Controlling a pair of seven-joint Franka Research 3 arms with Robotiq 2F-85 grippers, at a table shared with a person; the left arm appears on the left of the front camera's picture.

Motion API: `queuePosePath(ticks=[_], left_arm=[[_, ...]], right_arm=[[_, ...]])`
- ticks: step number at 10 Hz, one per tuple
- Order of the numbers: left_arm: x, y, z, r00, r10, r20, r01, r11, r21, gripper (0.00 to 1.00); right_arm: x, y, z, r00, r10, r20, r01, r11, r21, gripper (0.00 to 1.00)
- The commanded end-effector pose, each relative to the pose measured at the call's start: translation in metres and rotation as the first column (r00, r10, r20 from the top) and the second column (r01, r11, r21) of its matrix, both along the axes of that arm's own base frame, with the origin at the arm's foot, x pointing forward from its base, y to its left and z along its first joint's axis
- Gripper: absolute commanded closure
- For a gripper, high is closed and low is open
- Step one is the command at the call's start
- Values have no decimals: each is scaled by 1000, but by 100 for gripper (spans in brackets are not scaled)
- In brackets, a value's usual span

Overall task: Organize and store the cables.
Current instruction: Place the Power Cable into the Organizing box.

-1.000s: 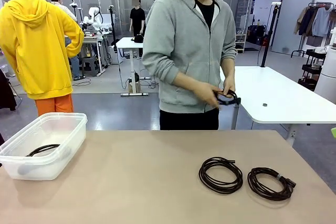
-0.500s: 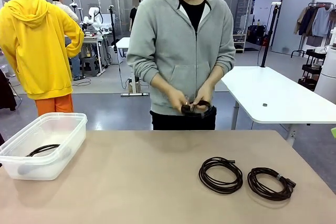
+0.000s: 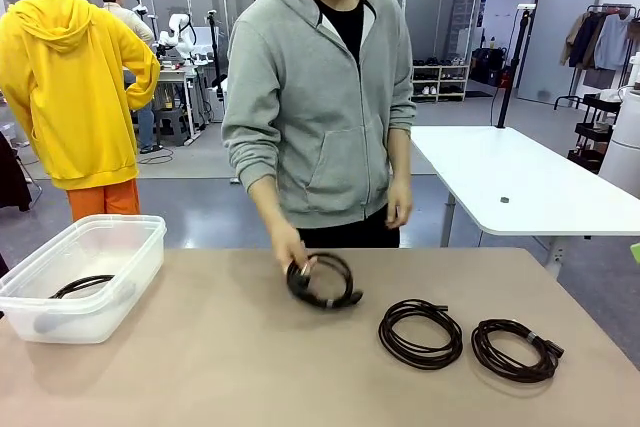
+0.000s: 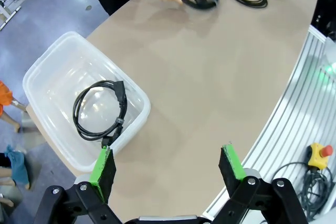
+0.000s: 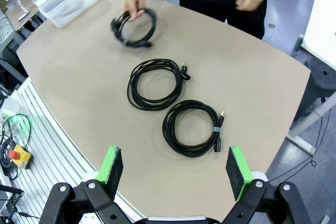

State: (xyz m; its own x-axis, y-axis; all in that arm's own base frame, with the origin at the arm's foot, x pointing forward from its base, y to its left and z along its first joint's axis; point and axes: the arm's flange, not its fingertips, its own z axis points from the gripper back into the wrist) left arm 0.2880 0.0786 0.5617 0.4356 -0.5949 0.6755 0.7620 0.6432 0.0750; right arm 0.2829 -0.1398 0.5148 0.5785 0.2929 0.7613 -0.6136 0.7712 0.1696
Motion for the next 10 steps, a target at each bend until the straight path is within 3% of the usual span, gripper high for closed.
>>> queuePosePath(ticks=[1,4,5,7,10], left_arm=[[-1,-2,1,1000,25,1,-25,1000,4,0],[0,0,0,1000,1,0,-1,1000,0,0],[12,-35,13,994,-111,19,109,991,74,0],[30,-102,20,954,-299,-12,297,939,175,0],[45,-215,4,881,-468,-73,467,830,305,0]], right_arm=[[-1,-2,0,1000,15,10,-15,1000,0,0],[-1,-2,0,1000,15,10,-15,1000,0,0],[-1,-2,0,1000,15,10,-15,1000,0,0],[-1,-2,0,1000,15,10,-15,1000,0,0],[-1,-2,0,1000,15,10,-15,1000,0,0]])
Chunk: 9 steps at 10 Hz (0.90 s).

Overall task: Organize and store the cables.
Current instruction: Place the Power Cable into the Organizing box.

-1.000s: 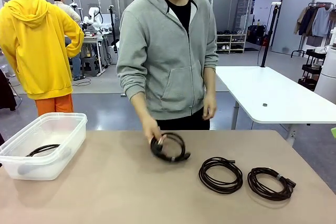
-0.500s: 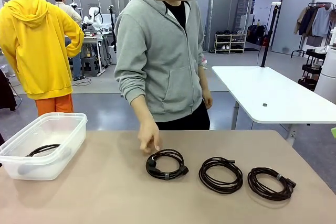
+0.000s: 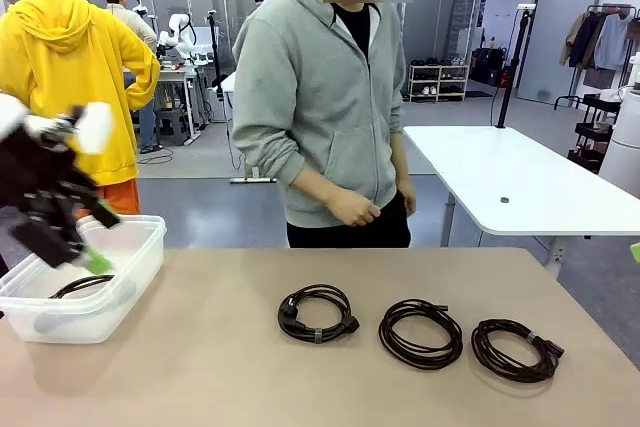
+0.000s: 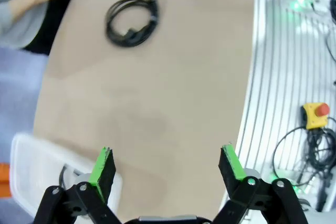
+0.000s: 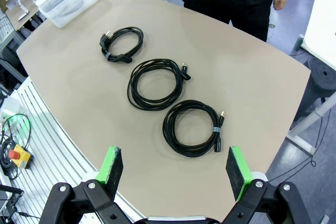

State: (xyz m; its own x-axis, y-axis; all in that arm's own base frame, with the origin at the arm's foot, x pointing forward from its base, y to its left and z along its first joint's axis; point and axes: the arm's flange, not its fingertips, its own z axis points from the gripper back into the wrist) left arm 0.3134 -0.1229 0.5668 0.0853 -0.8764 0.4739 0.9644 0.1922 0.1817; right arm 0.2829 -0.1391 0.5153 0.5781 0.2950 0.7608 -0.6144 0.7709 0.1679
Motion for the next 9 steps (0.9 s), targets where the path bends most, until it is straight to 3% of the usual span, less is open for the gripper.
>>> queuePosePath(ticks=[1,3,5,6,9], left_arm=[[23,-49,-13,996,-74,42,68,989,133,0],[26,-102,-24,987,-136,85,119,977,178,0],[27,-103,-19,993,-73,91,57,984,170,0],[17,-111,-31,983,-175,56,163,971,173,0],[17,-111,-31,983,-175,56,163,971,173,0]], right_arm=[[-1,-2,0,1000,14,10,-14,1000,2,0],[-1,-2,0,1000,14,10,-14,1000,2,0],[-1,-2,0,1000,14,10,-14,1000,2,0],[-1,-2,0,1000,14,10,-14,1000,2,0],[-1,-2,0,1000,14,10,-14,1000,2,0]])
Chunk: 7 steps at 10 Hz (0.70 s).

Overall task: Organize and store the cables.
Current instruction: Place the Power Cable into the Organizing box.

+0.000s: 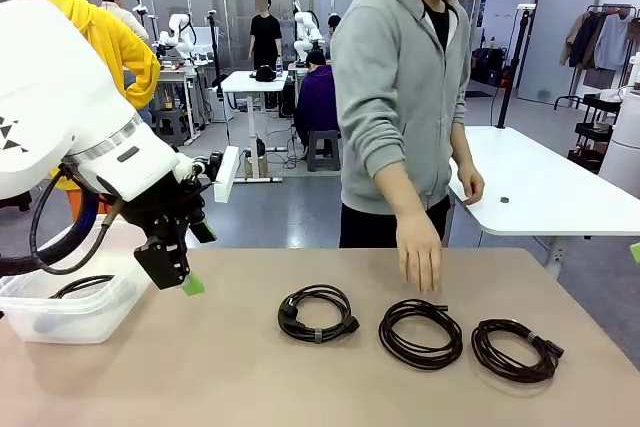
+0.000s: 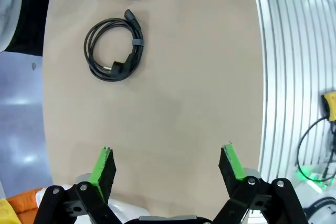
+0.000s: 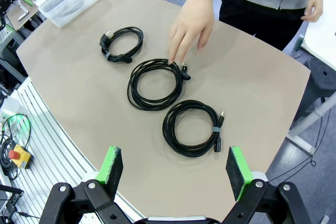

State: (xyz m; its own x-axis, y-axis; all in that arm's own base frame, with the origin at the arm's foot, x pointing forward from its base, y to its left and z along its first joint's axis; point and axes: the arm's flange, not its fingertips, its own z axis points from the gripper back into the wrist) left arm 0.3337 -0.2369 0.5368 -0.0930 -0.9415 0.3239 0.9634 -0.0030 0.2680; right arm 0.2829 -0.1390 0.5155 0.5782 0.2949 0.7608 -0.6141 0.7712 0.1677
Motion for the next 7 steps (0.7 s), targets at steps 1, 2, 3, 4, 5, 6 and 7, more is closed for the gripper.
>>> queuePosePath(ticks=[1,2,3,4,5,6,7], left_arm=[[-3,3,-1,1000,-7,-3,7,1000,5,0],[0,0,0,1000,0,0,0,1000,0,0],[8,-39,-15,999,1,-32,1,999,42,0],[15,-70,-28,998,-31,-51,34,997,65,0],[20,-92,-38,996,-48,-70,53,996,69,0],[26,-112,-49,994,-47,-96,56,994,94,0],[33,-127,-58,996,-14,-90,26,990,137,0]], right_arm=[[-1,-3,0,1000,15,10,-15,1000,2,0],[-1,-3,0,1000,15,10,-15,1000,2,0],[-1,-3,0,1000,15,10,-15,1000,2,0],[-1,-3,0,1000,15,10,-15,1000,2,0],[-1,-3,0,1000,15,10,-15,1000,2,0],[-1,-3,0,1000,15,10,-15,1000,2,0],[-1,-3,0,1000,15,10,-15,1000,2,0]])
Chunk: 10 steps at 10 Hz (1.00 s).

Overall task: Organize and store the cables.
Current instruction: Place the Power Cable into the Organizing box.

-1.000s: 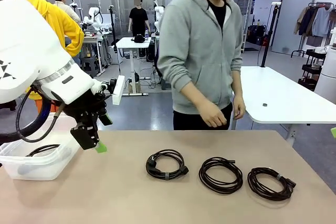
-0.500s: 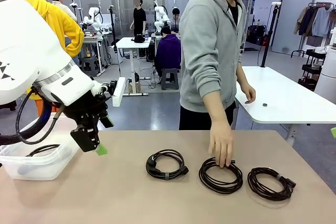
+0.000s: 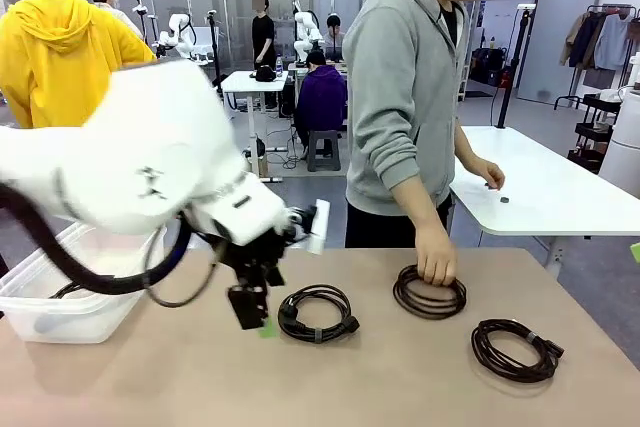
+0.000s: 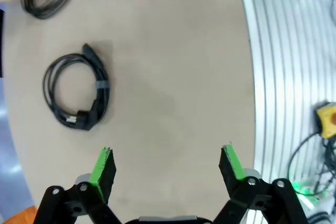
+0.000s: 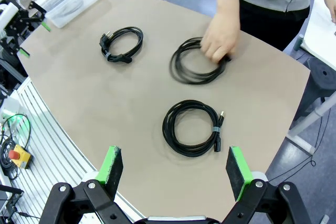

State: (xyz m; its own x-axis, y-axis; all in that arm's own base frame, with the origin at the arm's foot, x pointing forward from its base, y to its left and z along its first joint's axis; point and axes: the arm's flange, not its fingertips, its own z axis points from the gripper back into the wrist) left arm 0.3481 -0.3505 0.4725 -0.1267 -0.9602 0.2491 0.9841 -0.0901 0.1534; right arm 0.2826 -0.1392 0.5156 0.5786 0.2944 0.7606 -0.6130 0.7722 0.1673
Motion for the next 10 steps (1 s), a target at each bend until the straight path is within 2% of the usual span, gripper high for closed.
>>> queuePosePath(ticks=[1,5,10], left_arm=[[28,-30,-1,998,54,37,-57,997,57,0],[78,-88,-37,999,32,19,-35,981,189,0],[118,-97,-91,996,44,-80,-26,976,214,0]], right_arm=[[-1,-2,0,1000,16,10,-16,1000,2,0],[-1,-2,0,1000,16,10,-16,1000,2,0],[-1,-2,0,1000,16,10,-16,1000,2,0]])
